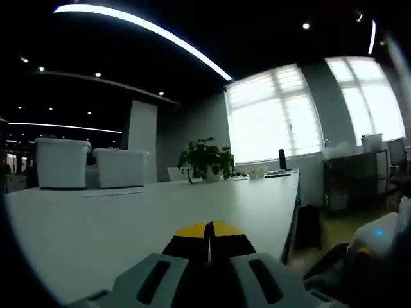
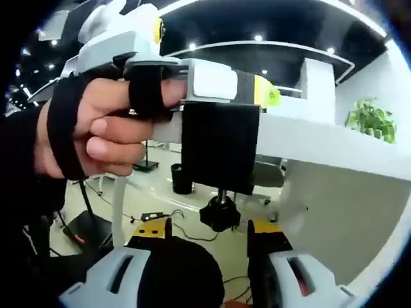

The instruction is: Clamp the fixed fixture on the desktop, loosen the retaining clip, secure it to the edge of the desk, and tighten the retaining clip.

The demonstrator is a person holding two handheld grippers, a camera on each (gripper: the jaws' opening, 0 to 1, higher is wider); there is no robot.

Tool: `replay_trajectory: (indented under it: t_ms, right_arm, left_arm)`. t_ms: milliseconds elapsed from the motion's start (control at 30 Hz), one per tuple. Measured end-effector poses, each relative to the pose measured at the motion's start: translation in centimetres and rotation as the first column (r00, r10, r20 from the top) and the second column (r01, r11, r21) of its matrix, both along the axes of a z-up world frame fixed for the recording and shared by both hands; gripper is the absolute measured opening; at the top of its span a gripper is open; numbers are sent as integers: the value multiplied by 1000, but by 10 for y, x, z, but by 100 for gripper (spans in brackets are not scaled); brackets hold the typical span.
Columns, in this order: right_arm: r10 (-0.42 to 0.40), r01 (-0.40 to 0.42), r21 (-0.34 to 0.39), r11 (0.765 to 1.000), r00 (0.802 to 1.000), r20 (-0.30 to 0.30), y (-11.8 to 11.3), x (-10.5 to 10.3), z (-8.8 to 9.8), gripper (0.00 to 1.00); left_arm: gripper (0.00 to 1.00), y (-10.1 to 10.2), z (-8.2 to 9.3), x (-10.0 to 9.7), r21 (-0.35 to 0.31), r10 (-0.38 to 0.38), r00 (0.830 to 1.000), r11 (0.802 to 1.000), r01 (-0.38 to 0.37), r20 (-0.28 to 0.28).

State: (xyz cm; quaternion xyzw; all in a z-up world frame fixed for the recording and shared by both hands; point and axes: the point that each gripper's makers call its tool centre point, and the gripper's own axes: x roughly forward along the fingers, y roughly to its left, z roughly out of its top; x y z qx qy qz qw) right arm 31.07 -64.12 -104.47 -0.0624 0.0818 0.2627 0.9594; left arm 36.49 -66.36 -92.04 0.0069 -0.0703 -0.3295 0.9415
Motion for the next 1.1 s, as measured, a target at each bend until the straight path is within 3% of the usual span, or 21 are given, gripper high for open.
replay_trajectory:
  t_ms: [100,233,433,533,667,767,933,1100]
  right_arm:
    - [-68,67,17,998,998,20,1,2,5,46]
    - [-103,105,-41,994,993,60,4,2,7,48]
    - [-153,154,-27,988,987,38,-2,13,4,47]
    - [-173,173,-19,985,984,32,-4,17,3,40]
    - [-207,208,-23,978,977,43,-7,21,4,38]
    - [-193,194,-13,981,980,37,-3,20,4,26]
    - [-190,192,-29,981,980,62,-2,19,5,24]
    - [-65,65,-3,998,997,51,2,20,4,24]
  left_arm:
    - [1,0,0,-1,2,-2,1000,1000,2,7]
    - [1,1,0,-2,3,-5,1000,1000,5,12]
    - [1,1,1,-3,4,-6,1000,1000,6,17]
    - [1,1,1,-4,4,-5,1000,1000,5,18]
    - [1,1,1,-4,4,-5,1000,1000,5,17]
    - [1,1,1,-4,4,-5,1000,1000,5,16]
    - [1,1,1,-3,4,-5,1000,1000,4,12]
    - [1,2,0,-3,3,-5,1000,1000,5,6]
